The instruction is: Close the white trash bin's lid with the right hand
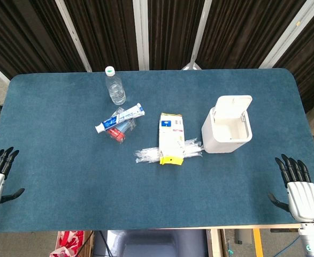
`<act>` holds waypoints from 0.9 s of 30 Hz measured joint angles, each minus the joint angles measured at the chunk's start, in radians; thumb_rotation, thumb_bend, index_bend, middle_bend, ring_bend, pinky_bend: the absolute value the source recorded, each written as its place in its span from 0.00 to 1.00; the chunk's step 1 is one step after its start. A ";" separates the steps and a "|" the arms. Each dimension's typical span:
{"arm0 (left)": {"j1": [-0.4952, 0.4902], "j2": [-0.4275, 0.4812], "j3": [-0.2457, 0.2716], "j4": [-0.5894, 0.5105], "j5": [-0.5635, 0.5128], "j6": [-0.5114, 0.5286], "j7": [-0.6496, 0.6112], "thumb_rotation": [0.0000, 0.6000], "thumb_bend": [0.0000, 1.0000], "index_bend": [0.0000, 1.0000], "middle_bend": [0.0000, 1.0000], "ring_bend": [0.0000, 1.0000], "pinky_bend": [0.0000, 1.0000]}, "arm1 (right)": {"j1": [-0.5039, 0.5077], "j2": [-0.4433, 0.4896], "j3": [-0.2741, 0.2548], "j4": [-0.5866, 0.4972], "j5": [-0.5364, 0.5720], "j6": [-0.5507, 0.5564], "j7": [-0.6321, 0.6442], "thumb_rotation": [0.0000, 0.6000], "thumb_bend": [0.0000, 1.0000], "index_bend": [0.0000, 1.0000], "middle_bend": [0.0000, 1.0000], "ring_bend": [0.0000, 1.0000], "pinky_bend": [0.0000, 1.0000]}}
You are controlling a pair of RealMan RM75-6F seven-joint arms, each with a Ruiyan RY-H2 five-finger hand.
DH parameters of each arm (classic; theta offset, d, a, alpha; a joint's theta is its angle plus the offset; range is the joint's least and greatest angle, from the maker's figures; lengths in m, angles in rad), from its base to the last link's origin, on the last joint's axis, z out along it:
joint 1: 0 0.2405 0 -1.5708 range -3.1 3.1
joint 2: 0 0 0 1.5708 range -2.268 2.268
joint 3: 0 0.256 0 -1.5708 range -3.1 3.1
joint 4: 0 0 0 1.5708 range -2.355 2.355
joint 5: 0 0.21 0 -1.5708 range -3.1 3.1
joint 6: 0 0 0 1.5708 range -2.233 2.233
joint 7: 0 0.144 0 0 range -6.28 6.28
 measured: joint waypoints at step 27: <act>0.004 0.007 -0.006 -0.020 -0.003 0.012 -0.008 1.00 0.00 0.00 0.00 0.00 0.00 | 0.094 0.079 0.130 -0.156 0.122 -0.091 0.026 1.00 0.44 0.00 0.54 0.70 0.74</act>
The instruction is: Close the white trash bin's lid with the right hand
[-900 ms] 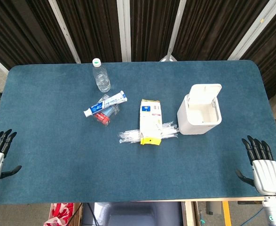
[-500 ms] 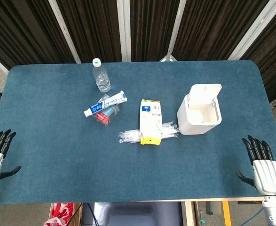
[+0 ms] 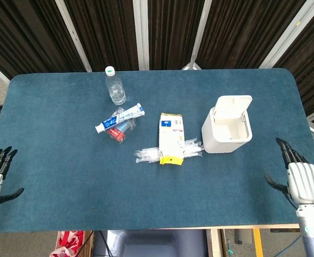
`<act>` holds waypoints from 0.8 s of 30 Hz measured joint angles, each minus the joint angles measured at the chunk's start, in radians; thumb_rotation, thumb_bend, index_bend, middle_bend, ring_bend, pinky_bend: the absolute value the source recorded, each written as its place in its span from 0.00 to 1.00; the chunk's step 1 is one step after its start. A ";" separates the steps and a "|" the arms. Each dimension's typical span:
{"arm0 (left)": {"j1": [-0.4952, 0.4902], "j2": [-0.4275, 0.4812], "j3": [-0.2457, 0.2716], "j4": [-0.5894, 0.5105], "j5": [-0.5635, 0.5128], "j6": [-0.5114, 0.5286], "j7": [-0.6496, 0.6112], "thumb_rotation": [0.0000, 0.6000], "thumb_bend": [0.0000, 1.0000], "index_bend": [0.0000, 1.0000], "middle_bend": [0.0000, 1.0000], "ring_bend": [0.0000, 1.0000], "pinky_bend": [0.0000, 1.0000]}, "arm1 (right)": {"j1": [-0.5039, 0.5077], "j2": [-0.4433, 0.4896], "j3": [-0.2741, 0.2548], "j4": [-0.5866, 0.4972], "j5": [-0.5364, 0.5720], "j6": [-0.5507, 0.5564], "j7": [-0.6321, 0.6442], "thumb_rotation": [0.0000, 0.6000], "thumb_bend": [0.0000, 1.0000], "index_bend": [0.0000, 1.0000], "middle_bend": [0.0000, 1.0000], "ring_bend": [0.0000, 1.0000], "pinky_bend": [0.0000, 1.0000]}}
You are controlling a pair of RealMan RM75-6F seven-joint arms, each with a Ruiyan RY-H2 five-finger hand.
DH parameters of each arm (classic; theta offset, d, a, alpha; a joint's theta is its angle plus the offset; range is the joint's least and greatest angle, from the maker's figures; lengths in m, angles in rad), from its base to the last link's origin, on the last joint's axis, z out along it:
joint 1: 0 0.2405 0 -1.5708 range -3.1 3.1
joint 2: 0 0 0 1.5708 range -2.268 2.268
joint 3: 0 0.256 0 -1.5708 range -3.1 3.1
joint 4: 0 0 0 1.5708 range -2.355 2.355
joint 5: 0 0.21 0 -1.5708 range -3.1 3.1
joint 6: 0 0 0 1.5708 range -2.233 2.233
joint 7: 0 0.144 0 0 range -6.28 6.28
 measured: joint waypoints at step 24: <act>-0.021 0.006 -0.019 0.004 -0.058 -0.055 -0.059 1.00 0.00 0.00 0.00 0.00 0.00 | 0.499 0.128 0.297 -0.065 0.856 -0.484 -0.157 1.00 0.63 0.00 0.74 0.89 0.83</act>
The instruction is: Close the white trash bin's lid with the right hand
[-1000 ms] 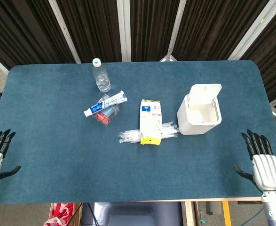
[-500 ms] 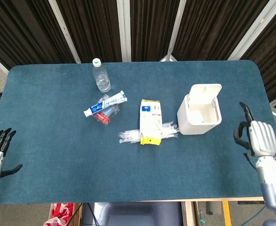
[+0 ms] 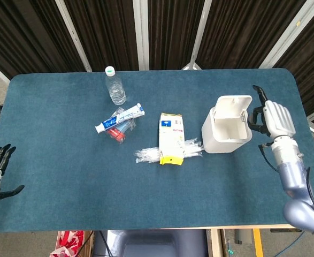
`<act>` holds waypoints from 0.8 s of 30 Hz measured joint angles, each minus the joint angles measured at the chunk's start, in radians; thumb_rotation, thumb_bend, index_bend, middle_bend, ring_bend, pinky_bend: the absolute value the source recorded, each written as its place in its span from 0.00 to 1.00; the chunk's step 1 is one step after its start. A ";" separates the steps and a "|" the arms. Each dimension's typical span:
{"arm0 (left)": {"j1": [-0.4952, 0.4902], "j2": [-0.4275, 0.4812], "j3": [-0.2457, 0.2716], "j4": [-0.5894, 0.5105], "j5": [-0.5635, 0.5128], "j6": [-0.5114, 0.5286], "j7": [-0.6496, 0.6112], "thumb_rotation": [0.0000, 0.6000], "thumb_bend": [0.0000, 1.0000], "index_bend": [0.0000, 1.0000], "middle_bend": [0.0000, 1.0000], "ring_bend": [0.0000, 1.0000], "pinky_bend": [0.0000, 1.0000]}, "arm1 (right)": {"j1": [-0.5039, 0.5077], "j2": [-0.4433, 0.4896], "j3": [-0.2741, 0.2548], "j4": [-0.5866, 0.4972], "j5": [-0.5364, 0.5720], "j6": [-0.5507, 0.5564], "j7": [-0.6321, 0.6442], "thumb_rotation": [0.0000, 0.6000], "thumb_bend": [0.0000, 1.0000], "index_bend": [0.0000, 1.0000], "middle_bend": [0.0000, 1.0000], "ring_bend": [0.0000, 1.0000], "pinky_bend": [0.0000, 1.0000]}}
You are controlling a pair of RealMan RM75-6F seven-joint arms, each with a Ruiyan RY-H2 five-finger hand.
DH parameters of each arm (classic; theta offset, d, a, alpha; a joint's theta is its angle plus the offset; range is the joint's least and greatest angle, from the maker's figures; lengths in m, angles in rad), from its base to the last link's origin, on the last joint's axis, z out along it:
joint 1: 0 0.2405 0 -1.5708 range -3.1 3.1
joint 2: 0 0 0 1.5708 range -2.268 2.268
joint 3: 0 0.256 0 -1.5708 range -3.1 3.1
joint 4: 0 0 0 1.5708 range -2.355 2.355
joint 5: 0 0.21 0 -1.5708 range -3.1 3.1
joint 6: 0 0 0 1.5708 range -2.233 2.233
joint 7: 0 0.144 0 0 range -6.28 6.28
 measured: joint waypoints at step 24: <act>0.005 0.002 0.002 0.015 0.010 0.015 -0.005 1.00 0.00 0.00 0.00 0.00 0.00 | 0.207 -0.082 -0.057 0.103 0.295 -0.048 -0.066 1.00 0.65 0.34 0.74 0.89 0.83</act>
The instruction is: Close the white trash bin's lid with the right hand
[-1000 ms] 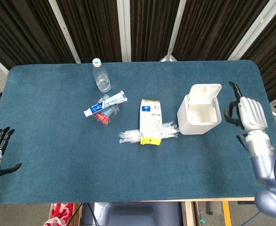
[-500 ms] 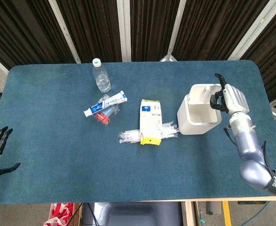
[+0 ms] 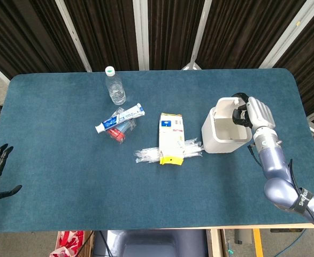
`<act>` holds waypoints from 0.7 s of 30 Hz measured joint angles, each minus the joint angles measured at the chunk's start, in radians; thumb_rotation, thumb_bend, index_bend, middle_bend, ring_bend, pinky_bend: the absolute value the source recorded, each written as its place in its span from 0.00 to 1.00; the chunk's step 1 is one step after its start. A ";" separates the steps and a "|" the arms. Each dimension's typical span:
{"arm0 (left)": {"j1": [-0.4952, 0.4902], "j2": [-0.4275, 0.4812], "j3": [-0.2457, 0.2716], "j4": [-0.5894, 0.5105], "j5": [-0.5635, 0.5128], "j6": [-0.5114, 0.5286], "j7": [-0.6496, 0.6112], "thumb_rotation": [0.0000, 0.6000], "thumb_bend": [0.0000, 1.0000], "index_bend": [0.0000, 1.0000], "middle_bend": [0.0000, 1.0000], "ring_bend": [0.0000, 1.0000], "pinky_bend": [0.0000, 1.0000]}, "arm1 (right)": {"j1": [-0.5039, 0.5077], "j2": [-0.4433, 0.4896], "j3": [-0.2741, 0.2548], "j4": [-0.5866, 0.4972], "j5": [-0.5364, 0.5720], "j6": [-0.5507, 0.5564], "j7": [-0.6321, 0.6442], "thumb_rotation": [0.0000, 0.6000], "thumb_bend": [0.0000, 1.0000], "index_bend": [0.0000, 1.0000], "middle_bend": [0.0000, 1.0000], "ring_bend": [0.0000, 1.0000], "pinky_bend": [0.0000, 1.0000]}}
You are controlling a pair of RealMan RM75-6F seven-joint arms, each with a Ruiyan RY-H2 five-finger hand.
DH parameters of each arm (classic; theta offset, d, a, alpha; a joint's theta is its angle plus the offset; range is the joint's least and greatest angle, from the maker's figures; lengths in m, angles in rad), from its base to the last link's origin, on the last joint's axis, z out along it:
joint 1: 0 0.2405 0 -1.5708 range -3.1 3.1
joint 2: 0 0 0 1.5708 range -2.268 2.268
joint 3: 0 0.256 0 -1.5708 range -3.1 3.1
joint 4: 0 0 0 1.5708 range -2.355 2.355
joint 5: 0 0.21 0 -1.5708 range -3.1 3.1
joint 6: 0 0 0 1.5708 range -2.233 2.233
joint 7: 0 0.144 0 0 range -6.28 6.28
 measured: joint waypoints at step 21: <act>0.000 0.003 0.008 -0.010 0.016 0.003 -0.003 1.00 0.00 0.00 0.00 0.00 0.00 | -0.043 0.085 -0.029 -0.157 -0.075 0.040 0.043 1.00 0.66 0.35 0.74 0.89 0.83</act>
